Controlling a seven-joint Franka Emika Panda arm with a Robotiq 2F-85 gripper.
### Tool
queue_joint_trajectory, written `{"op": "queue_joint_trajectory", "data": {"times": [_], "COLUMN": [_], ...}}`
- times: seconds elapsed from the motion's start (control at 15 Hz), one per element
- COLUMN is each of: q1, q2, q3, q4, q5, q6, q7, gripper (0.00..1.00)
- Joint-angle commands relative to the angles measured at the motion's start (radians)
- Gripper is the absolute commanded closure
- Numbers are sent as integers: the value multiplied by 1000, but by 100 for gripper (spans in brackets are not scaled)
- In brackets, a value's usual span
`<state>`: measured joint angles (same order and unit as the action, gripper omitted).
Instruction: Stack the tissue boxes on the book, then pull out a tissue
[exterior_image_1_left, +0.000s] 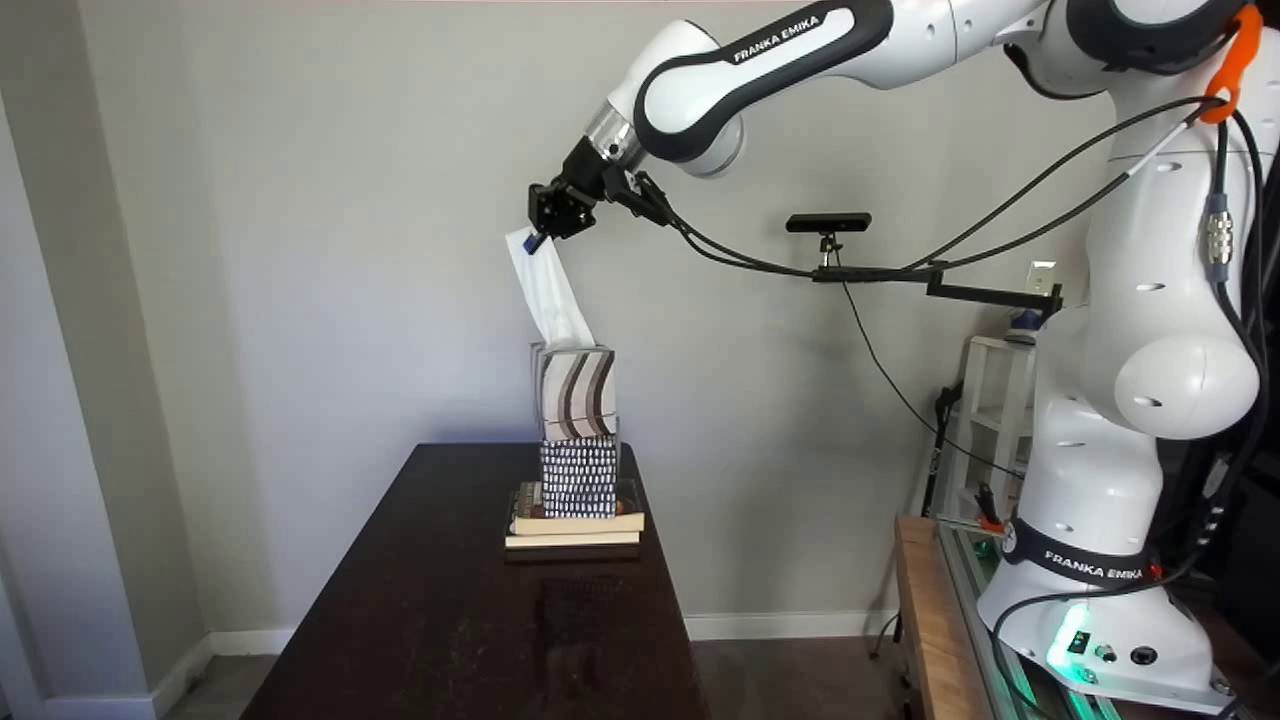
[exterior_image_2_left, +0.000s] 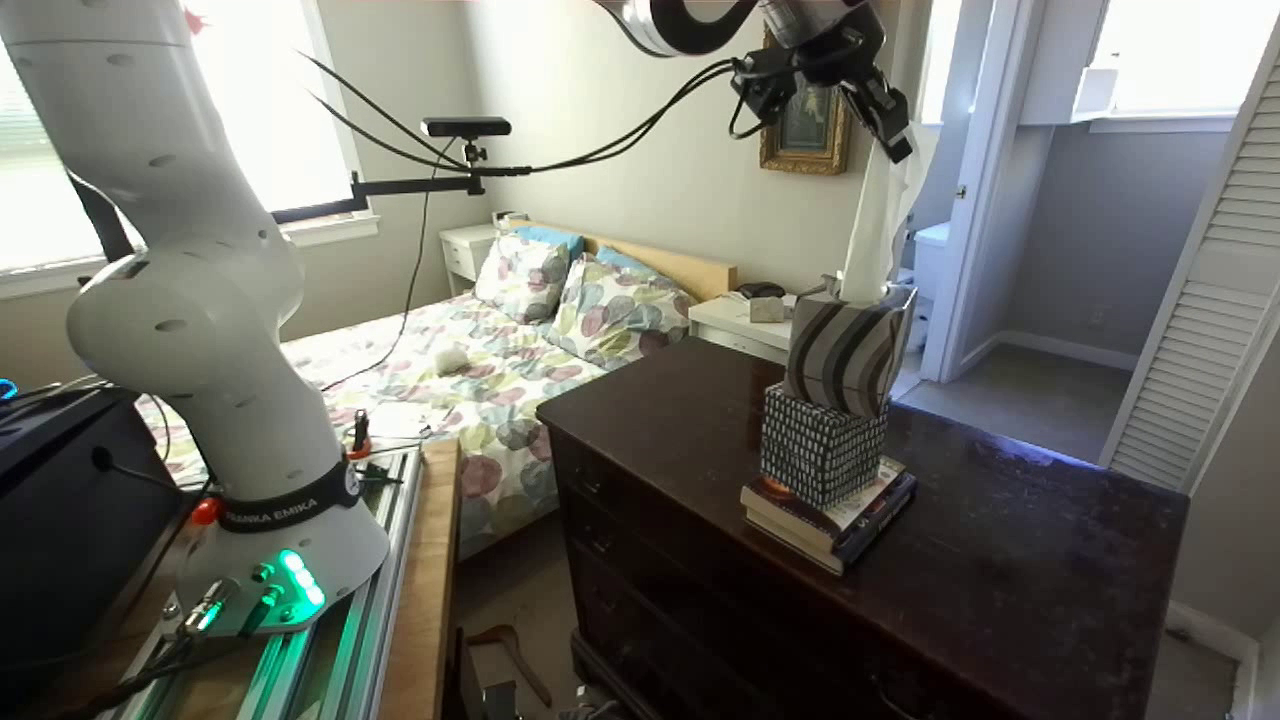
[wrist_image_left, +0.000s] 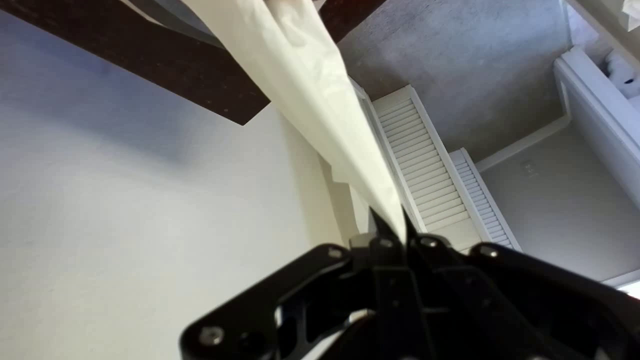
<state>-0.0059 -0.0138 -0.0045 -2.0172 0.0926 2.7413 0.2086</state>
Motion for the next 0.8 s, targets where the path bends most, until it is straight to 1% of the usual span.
{"op": "queue_joint_trajectory", "data": {"times": [0.0, 0.2, 0.73], "q1": [2, 2, 12], "q2": [-23, -39, -98], "q3": [7, 11, 45], "q4": [-4, 1, 34], "q5": [-57, -69, -39], "q6": [5, 7, -6], "q7": [62, 83, 89], "gripper": [100, 100, 100]}}
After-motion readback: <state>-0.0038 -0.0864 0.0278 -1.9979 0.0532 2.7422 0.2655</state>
